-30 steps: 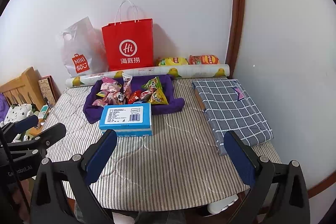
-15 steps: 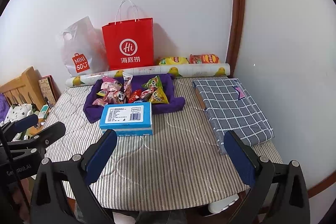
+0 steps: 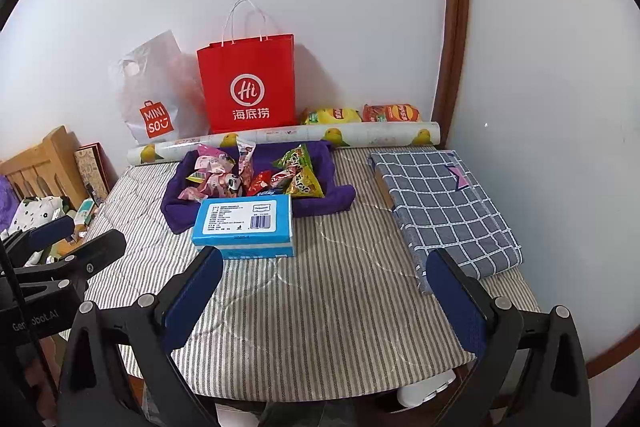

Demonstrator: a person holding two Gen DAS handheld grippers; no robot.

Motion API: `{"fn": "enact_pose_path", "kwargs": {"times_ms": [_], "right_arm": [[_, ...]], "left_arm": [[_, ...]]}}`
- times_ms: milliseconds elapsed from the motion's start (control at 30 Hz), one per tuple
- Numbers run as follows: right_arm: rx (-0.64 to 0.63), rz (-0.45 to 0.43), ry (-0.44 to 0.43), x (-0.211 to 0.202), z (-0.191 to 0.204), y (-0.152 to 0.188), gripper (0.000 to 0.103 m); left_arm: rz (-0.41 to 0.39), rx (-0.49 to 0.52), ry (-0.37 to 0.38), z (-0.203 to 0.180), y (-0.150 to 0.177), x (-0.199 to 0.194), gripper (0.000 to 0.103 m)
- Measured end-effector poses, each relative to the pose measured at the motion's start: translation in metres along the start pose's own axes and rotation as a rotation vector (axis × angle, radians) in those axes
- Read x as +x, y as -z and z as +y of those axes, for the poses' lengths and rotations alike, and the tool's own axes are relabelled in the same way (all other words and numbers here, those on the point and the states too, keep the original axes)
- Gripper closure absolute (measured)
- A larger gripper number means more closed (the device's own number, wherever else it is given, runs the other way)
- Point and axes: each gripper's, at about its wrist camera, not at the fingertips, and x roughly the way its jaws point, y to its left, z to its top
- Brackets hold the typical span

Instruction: Organize snacks

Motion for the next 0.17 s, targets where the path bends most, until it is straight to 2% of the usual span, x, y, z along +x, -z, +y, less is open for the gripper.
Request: {"fn": "enact_pose_path", "kwargs": {"times_ms": [167], "right_arm": [[-0.004,-0.006,-0.003,-0.0007,0.002,0.0007,0.003]], "left_arm": [[-0.013,0.008,-0.004,0.0024,-0.0022,0.0007,0.006]]}}
